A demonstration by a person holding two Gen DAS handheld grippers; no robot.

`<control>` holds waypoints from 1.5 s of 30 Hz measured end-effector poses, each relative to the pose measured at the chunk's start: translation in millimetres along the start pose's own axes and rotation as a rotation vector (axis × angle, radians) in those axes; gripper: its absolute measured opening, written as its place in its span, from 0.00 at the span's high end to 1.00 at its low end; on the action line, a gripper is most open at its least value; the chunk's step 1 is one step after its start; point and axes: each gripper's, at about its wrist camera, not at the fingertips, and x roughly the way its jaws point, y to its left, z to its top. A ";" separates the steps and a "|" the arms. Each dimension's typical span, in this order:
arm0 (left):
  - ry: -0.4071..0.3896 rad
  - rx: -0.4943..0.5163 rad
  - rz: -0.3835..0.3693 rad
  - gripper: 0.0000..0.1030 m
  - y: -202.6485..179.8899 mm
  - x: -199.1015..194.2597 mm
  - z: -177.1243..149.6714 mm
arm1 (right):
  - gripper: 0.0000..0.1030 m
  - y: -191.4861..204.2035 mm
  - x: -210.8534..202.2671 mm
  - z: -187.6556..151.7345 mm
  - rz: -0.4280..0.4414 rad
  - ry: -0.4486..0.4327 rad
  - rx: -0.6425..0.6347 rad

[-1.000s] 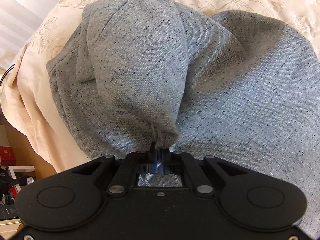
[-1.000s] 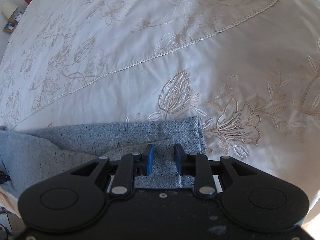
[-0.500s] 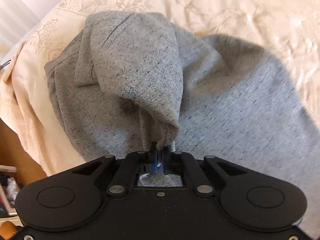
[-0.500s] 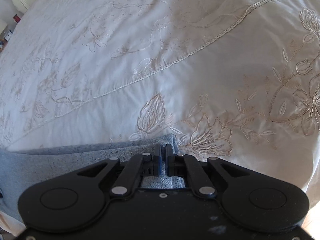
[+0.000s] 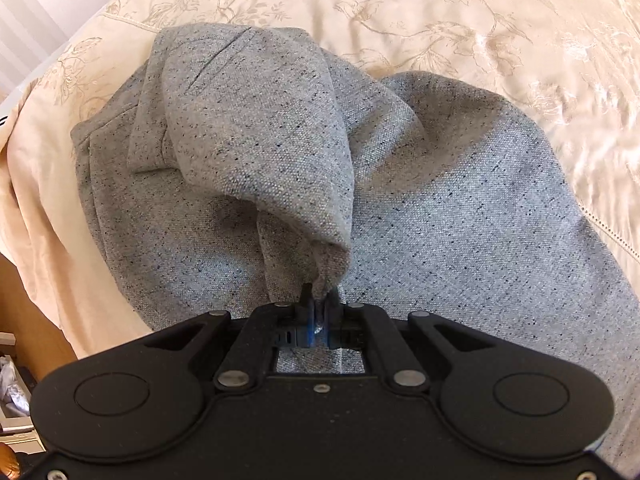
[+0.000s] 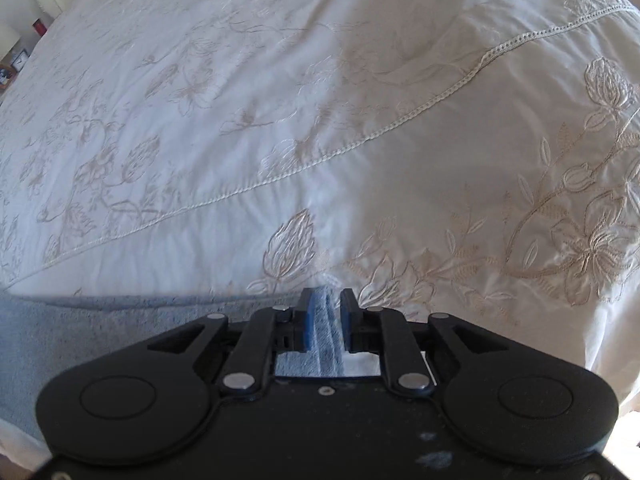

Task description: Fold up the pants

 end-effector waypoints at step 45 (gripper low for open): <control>-0.053 0.084 -0.025 0.95 -15.3 -7.6 -1.2 | 0.79 -13.1 -24.7 -38.5 0.062 0.071 -0.028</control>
